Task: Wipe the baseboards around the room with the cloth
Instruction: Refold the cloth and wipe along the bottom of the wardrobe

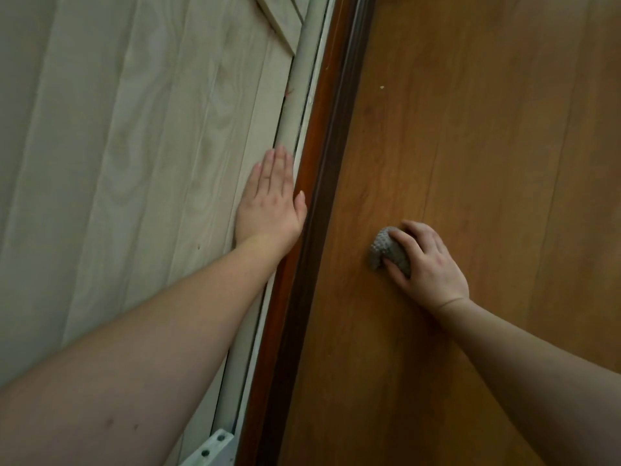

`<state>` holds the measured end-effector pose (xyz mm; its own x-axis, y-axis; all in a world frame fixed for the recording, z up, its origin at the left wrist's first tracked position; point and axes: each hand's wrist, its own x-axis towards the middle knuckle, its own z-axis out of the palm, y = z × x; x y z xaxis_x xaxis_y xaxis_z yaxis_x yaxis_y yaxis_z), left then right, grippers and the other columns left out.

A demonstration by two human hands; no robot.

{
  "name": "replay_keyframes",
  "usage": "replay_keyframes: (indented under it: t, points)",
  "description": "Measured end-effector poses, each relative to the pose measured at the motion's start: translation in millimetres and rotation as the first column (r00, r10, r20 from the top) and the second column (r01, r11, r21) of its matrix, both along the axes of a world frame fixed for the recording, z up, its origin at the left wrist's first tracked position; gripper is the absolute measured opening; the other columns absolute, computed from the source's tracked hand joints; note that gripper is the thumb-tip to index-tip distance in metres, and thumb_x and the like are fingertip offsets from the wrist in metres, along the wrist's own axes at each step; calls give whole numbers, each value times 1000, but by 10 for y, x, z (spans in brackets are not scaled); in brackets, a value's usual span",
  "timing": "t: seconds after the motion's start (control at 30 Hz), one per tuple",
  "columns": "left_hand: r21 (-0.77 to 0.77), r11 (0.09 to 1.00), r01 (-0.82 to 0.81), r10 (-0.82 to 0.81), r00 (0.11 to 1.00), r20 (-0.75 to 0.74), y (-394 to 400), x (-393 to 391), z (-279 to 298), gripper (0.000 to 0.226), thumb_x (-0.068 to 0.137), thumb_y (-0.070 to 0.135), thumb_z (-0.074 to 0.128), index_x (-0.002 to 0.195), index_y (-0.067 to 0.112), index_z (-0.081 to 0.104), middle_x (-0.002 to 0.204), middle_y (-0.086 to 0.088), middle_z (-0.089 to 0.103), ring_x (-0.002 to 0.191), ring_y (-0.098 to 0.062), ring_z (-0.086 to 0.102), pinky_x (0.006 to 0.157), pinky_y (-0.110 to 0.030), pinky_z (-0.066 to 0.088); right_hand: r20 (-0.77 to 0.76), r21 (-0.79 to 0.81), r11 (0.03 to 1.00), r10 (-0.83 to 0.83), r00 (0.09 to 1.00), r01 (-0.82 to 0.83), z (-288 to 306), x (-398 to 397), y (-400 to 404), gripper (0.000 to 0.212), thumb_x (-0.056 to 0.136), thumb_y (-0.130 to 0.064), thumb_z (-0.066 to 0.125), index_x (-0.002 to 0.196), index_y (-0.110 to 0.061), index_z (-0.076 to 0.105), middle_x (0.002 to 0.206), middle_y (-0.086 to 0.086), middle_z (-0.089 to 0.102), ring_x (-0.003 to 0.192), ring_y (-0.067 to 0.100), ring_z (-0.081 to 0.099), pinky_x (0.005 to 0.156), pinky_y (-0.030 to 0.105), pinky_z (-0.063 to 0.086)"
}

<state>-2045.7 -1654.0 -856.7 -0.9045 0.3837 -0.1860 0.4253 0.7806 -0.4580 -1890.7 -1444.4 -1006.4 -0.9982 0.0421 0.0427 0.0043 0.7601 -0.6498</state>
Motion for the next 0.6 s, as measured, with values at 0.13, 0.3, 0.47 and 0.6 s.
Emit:
replay_keyframes:
  t: [0.13,0.3,0.47,0.6]
  points:
    - [45,999,11,-10,1000,-6,-38,13,-74,67,100,42,-9,156,5,-13,166,-13,-13,153,-23,-12,125,-39,-5,10,12,1000,3,1000,-3,-19,1,-13,55,93,-46,56,139,-18,45,143,9,43,133,29,43,111,44,41]
    - [148,988,39,-50,996,73,-60,29,-99,65,102,41,0,157,7,-2,167,-11,1,154,-21,-1,125,-39,4,66,49,998,32,997,-35,14,6,-2,60,94,-50,51,146,-20,40,148,8,40,140,29,37,115,45,35]
    - [210,977,45,-74,989,130,-73,32,-89,65,103,41,8,158,5,8,166,-14,8,154,-24,6,125,-40,12,111,66,996,51,992,-59,35,8,-2,62,97,-52,48,149,-21,36,149,8,41,143,29,34,117,41,29]
    - [252,967,43,-88,981,171,-84,-6,-88,64,104,39,11,158,5,9,166,-14,6,154,-25,4,125,-40,11,122,61,995,73,990,-81,28,-4,2,62,96,-51,50,149,-21,38,148,9,41,143,29,34,118,40,27]
